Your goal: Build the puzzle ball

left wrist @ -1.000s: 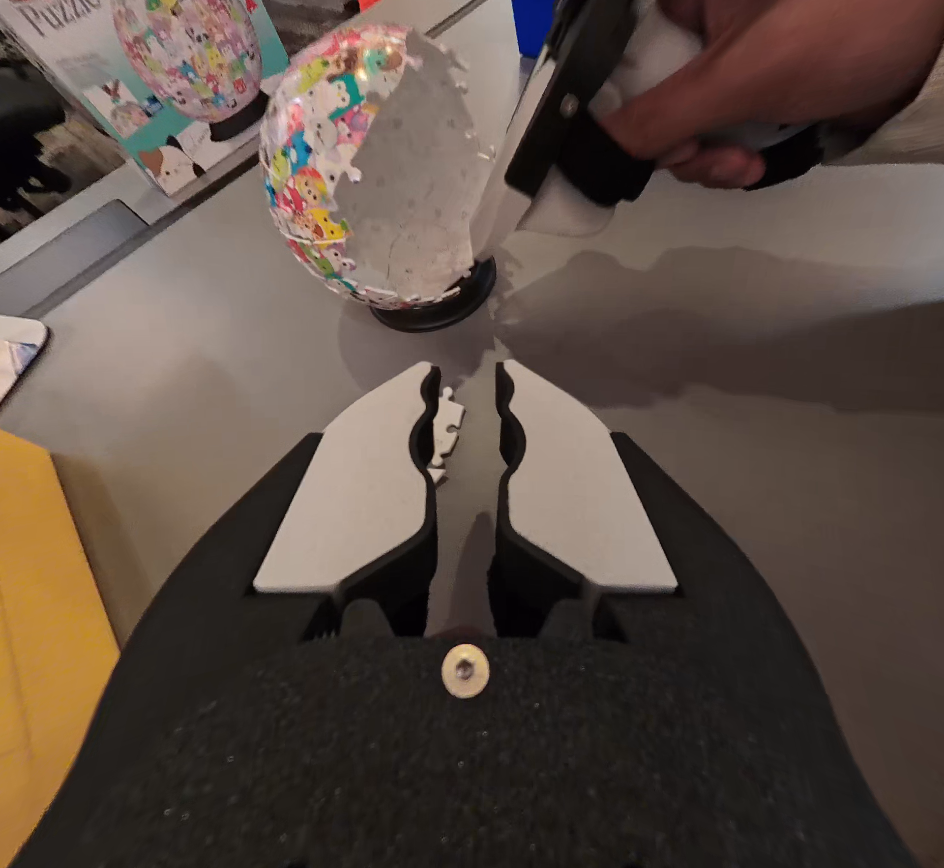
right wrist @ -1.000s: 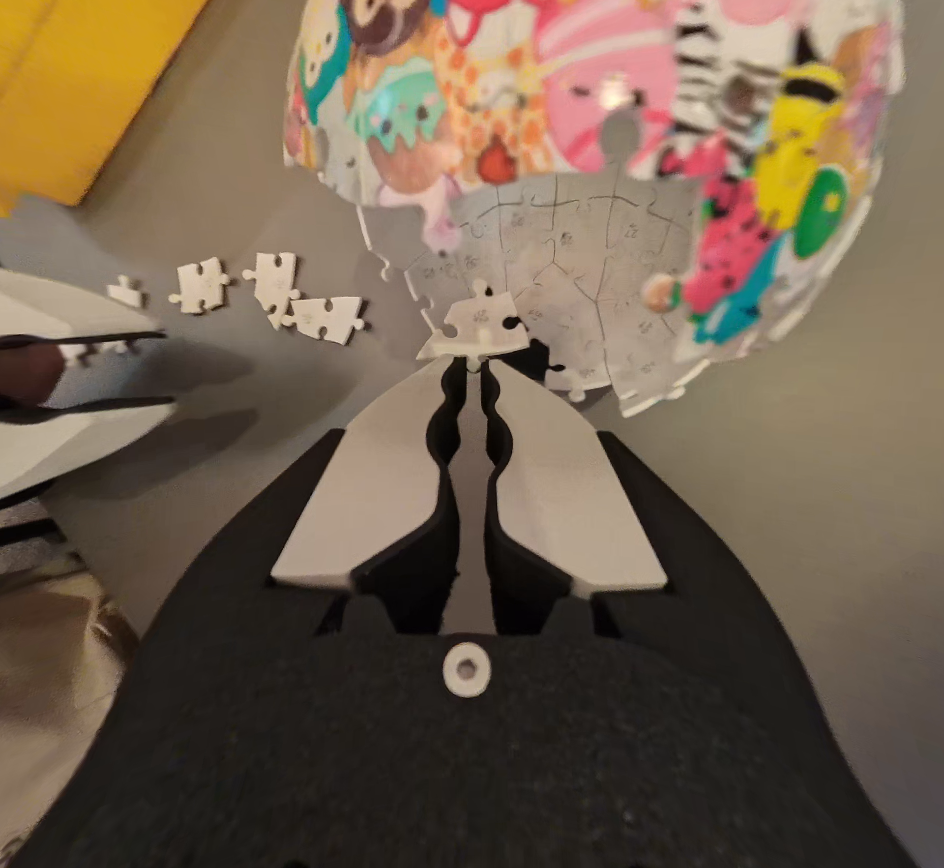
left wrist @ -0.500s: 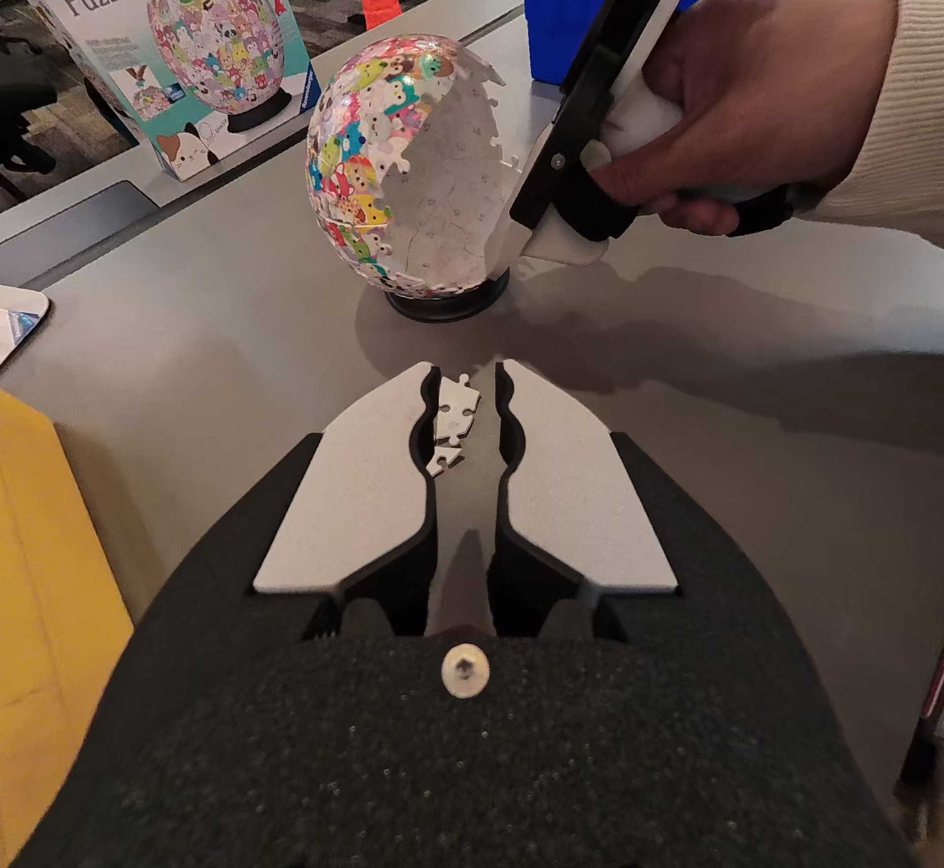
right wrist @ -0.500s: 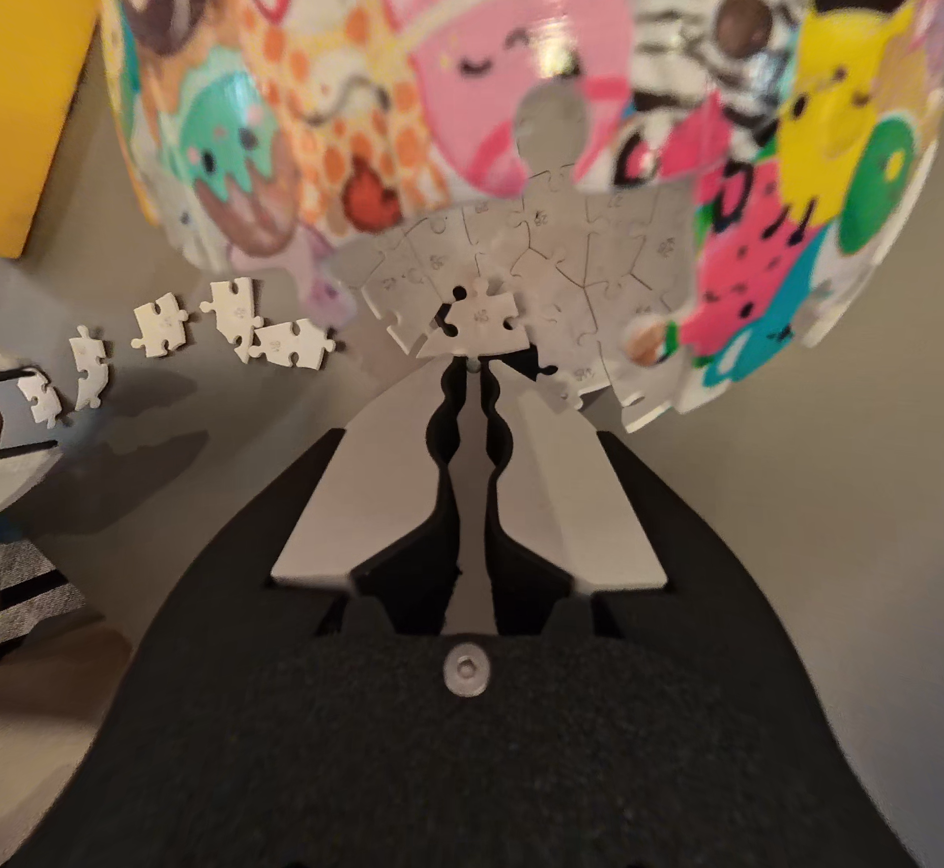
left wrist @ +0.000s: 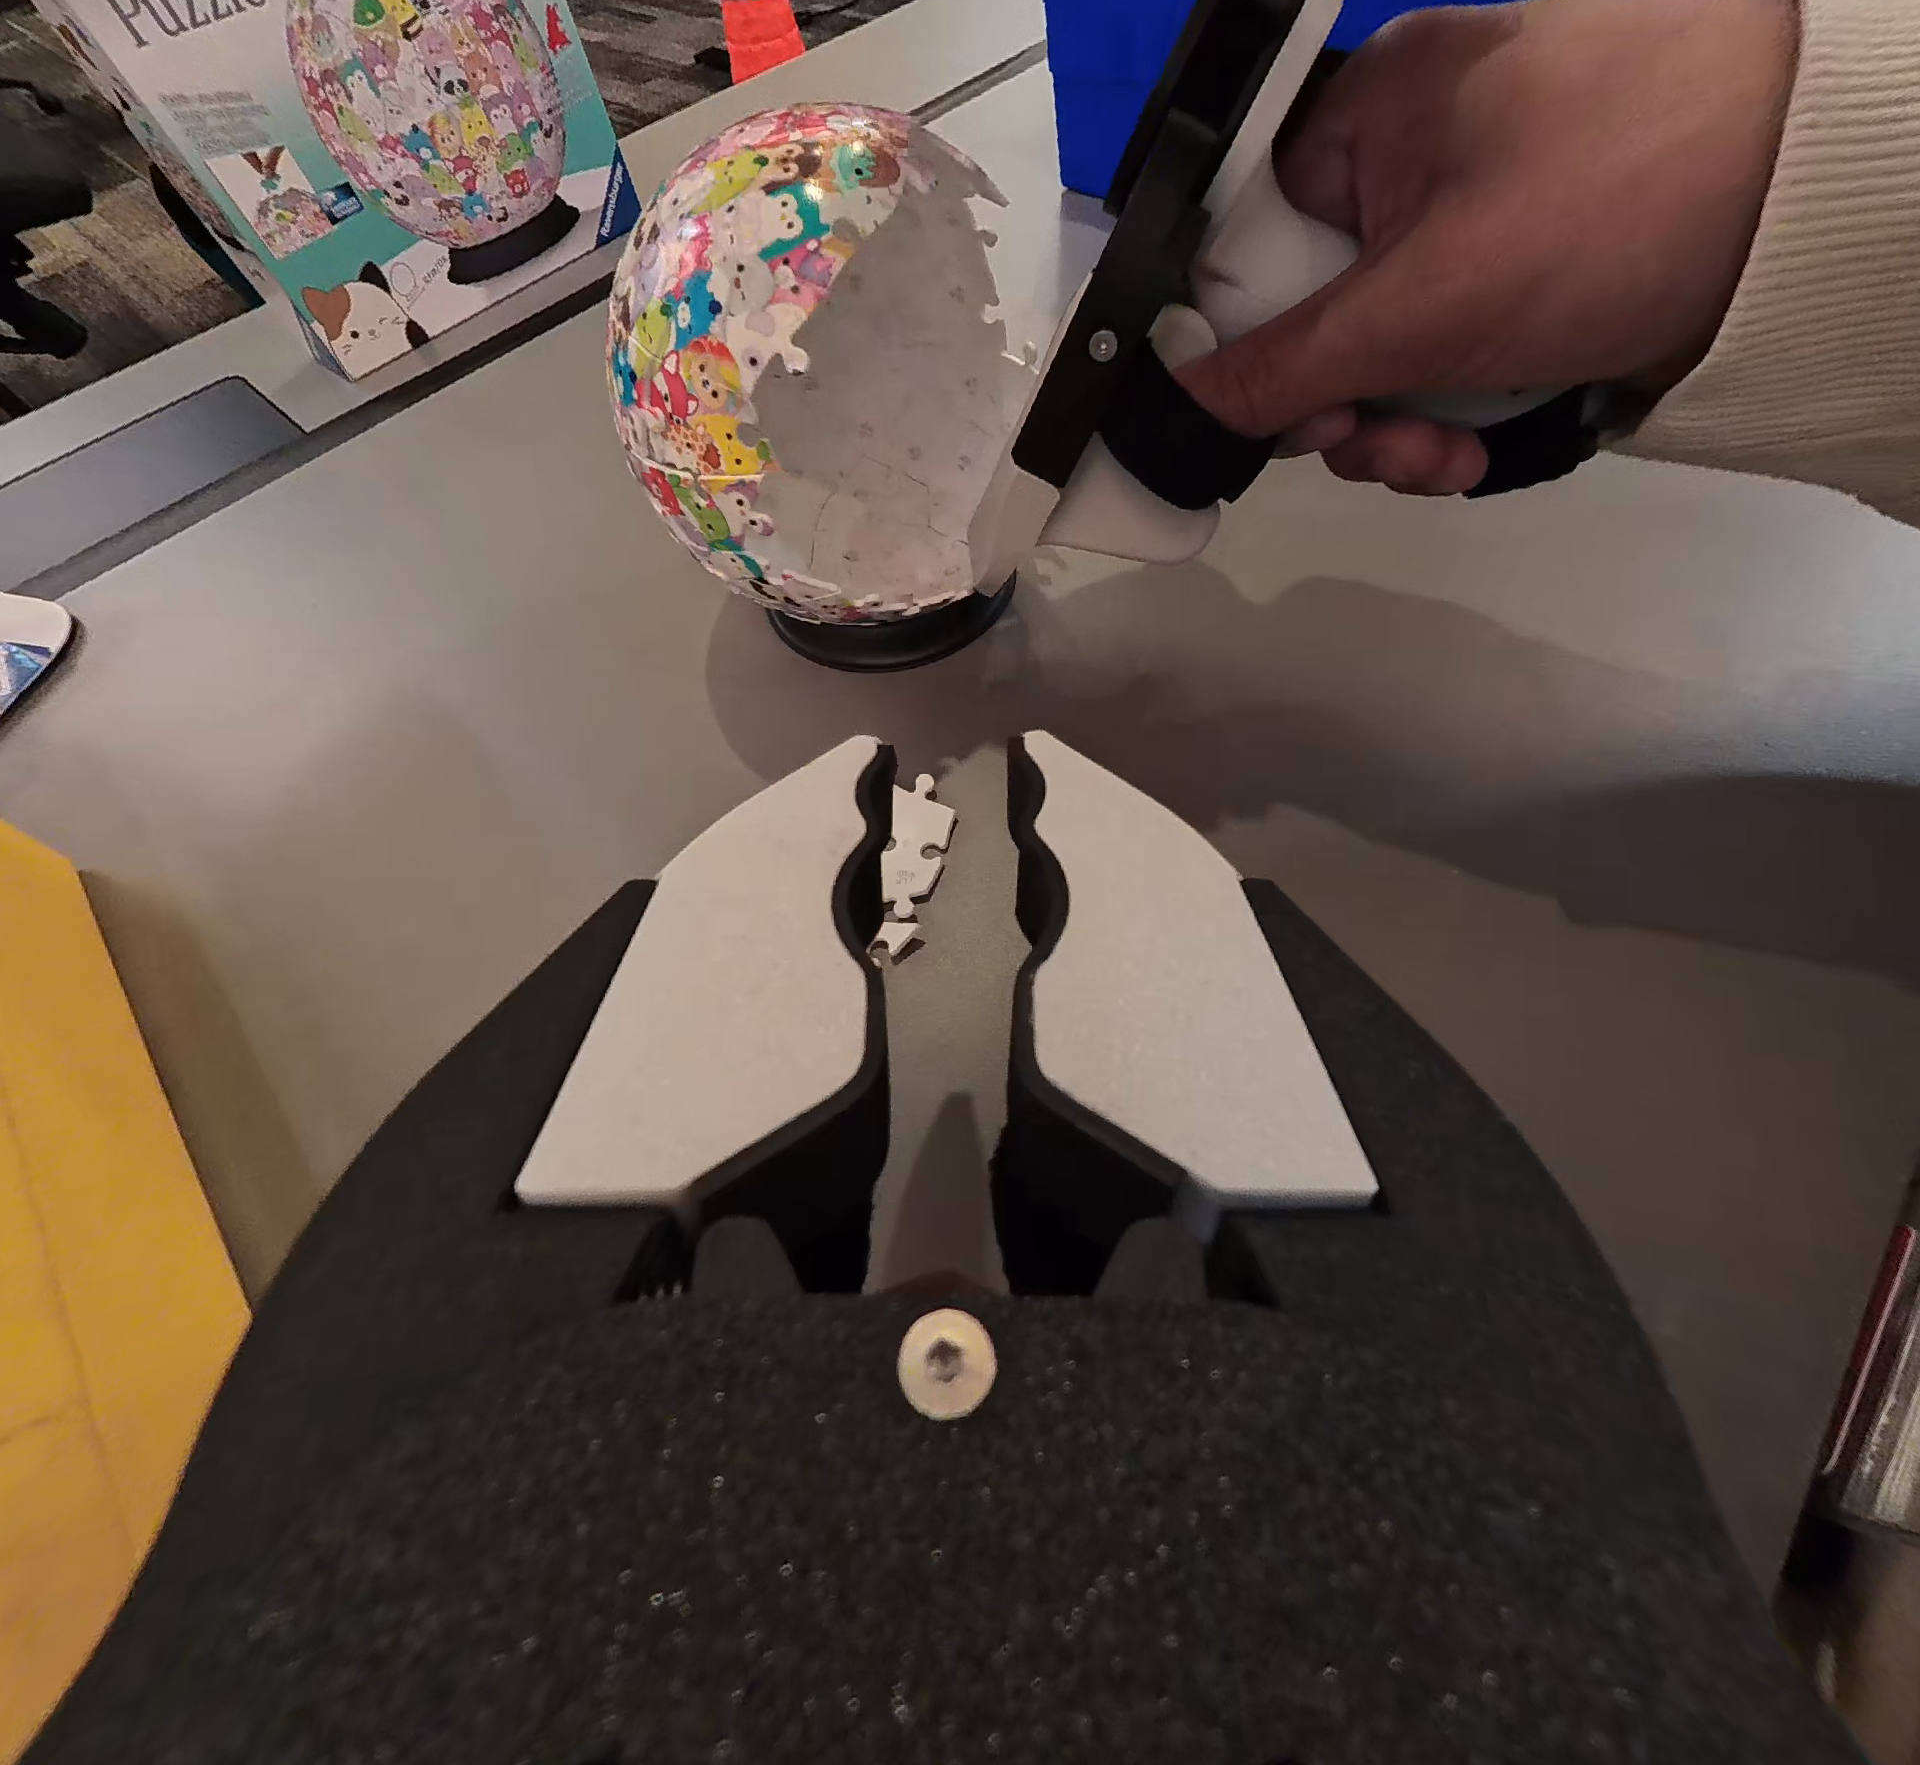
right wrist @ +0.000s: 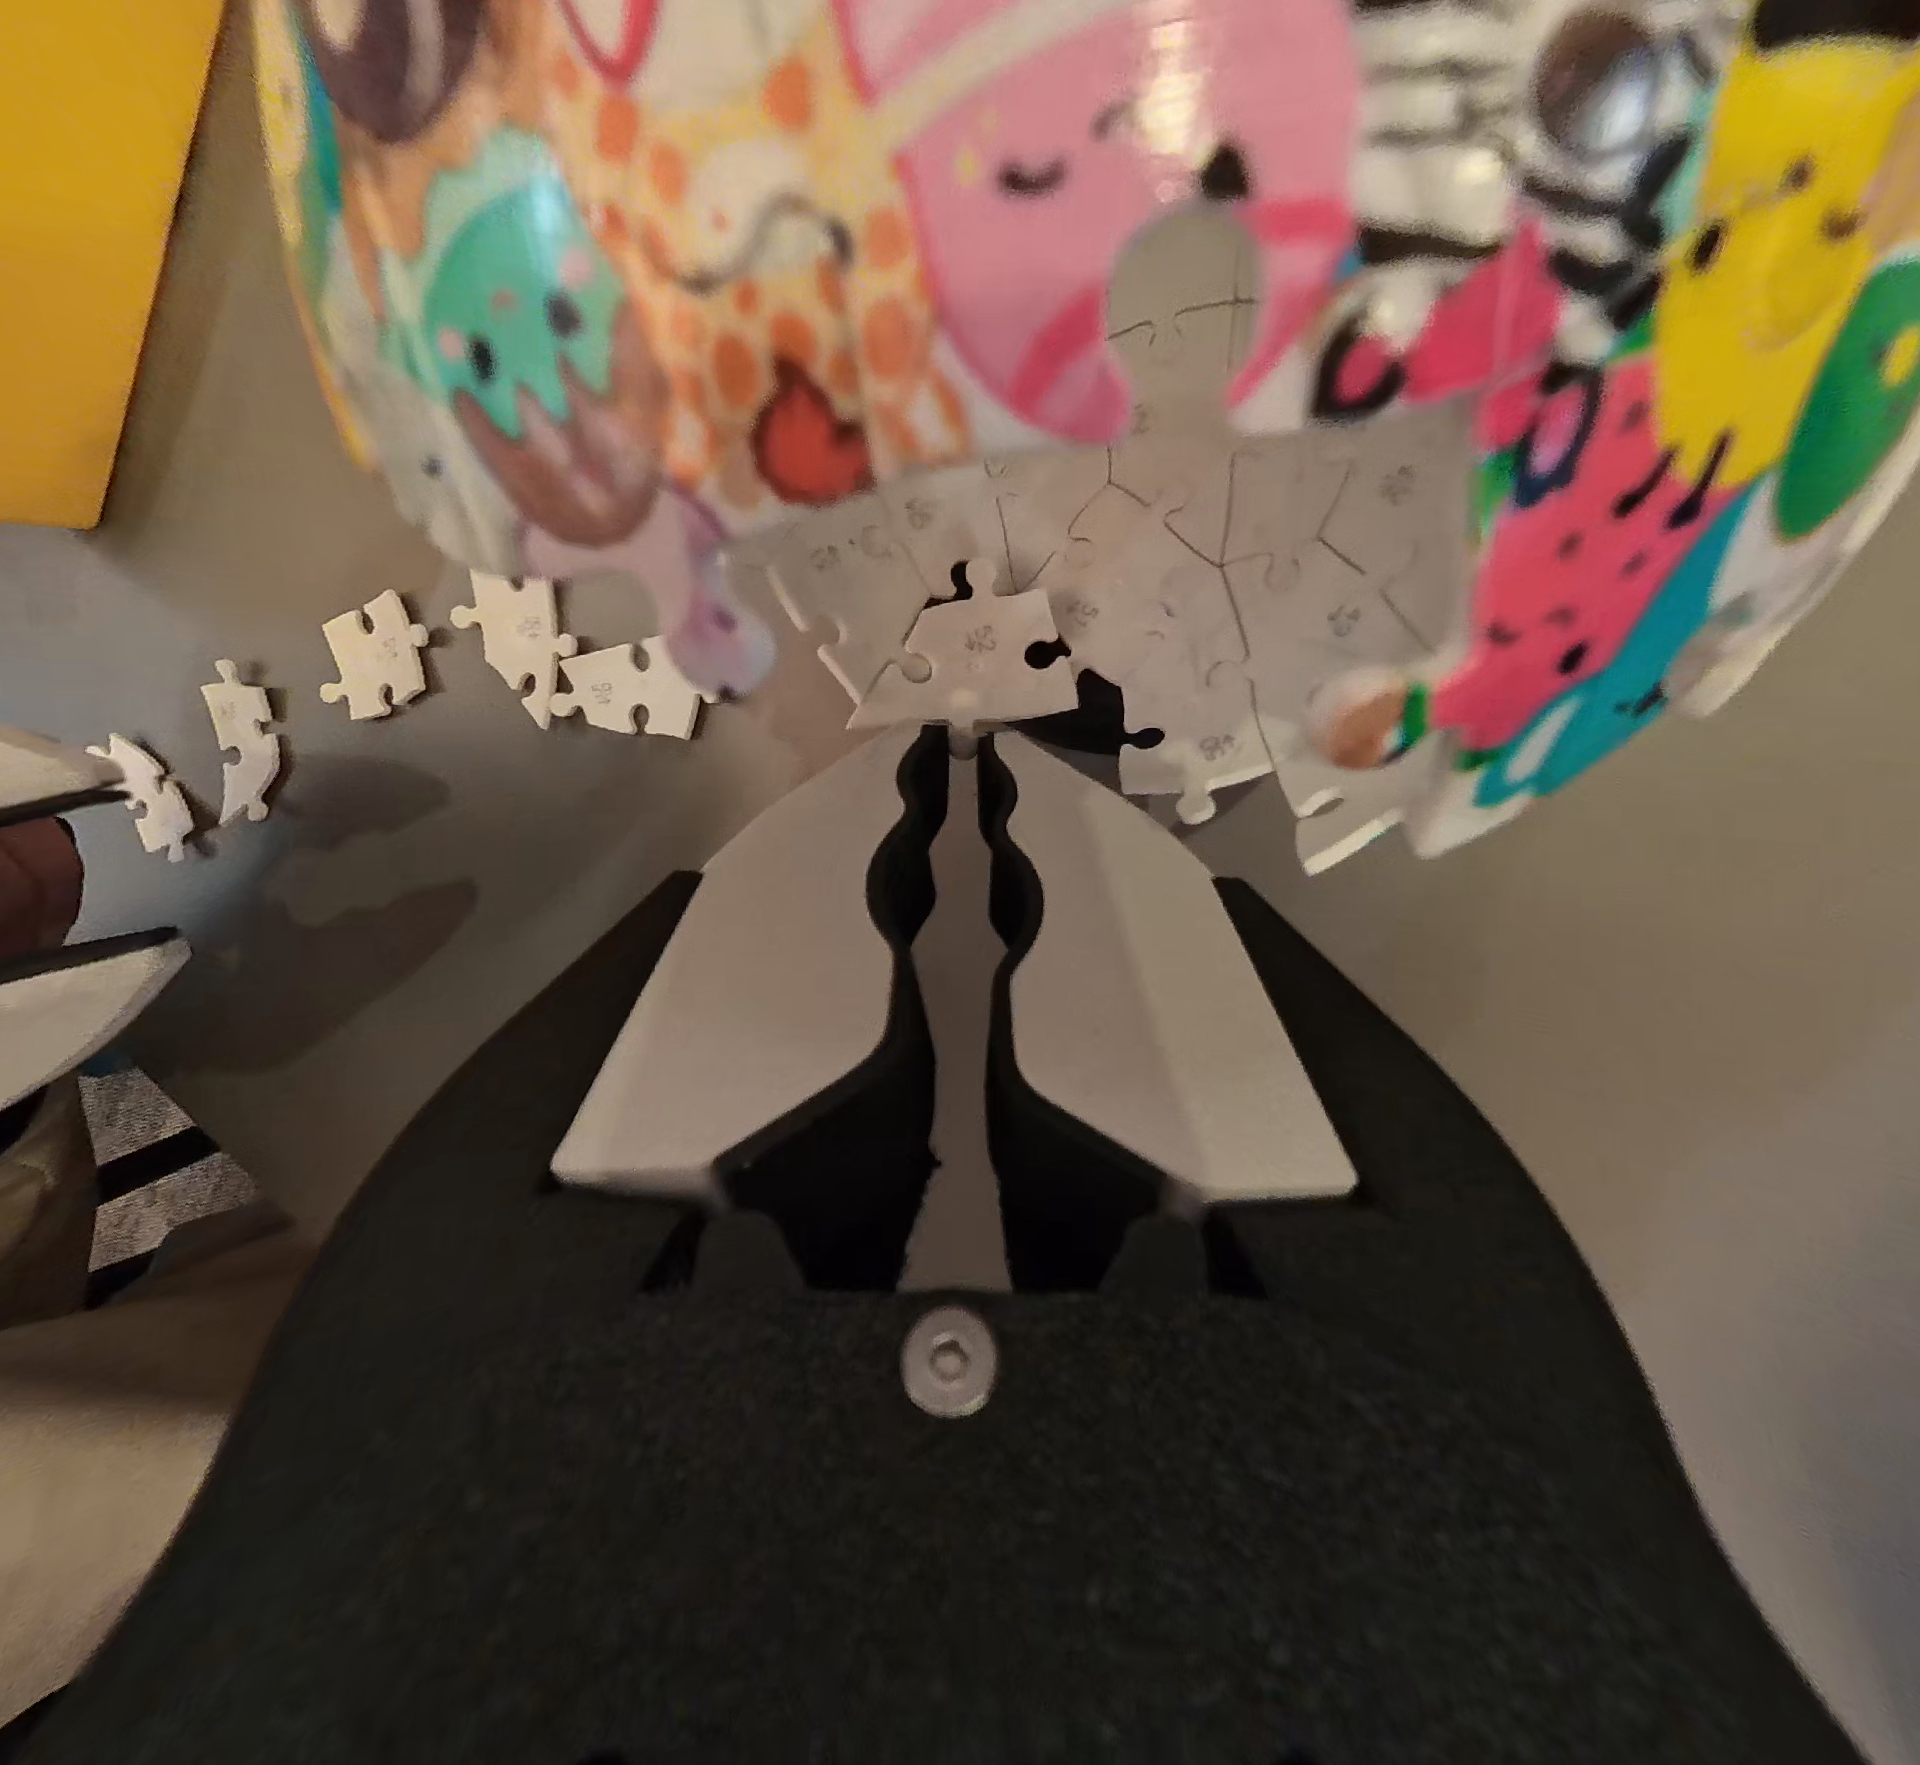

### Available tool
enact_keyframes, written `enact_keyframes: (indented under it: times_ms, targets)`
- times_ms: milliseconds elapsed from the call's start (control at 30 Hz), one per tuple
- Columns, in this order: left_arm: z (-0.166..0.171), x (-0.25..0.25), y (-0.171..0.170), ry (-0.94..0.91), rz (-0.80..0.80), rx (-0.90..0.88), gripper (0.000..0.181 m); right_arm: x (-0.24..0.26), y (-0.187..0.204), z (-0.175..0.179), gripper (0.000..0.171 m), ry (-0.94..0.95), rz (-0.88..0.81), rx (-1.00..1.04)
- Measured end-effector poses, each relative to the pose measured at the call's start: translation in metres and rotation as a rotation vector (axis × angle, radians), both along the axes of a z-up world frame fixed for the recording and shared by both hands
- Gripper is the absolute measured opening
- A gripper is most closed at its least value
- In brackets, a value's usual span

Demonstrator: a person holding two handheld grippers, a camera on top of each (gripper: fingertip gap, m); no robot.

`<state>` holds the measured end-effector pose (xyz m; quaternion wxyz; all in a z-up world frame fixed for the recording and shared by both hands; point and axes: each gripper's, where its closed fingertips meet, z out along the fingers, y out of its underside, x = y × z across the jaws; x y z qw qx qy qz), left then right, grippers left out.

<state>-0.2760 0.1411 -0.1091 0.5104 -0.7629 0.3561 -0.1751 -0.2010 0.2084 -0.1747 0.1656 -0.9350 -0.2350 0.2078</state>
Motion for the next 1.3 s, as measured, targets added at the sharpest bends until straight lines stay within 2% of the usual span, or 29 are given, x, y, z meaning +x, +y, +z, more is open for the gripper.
enact_keyframes:
  times_ms: [300,567,933,1100,1200,1300]
  targets:
    - [-0.005,0.001,0.001,0.024,0.004,-0.006,0.021,0.000,0.000,0.001,0.005,0.014,-0.004,-0.030]
    - [-0.020,0.003,0.003,0.145,0.011,0.019,0.021,0.006,0.000,0.002,0.006,0.017,-0.013,-0.039]
    - [-0.018,0.003,0.003,0.132,0.013,0.023,0.021,0.007,-0.004,0.001,0.006,0.002,0.040,-0.055]
    - [-0.018,0.003,0.003,0.116,0.012,0.013,0.021,0.004,-0.005,0.011,0.006,0.028,0.069,-0.012]
    - [-0.020,0.000,0.004,0.120,0.020,0.008,0.021,0.005,-0.012,0.022,0.005,0.032,0.146,0.072]
    - [-0.021,-0.001,0.005,0.111,0.029,-0.005,0.021,0.012,-0.018,0.026,0.005,0.029,0.149,0.133]
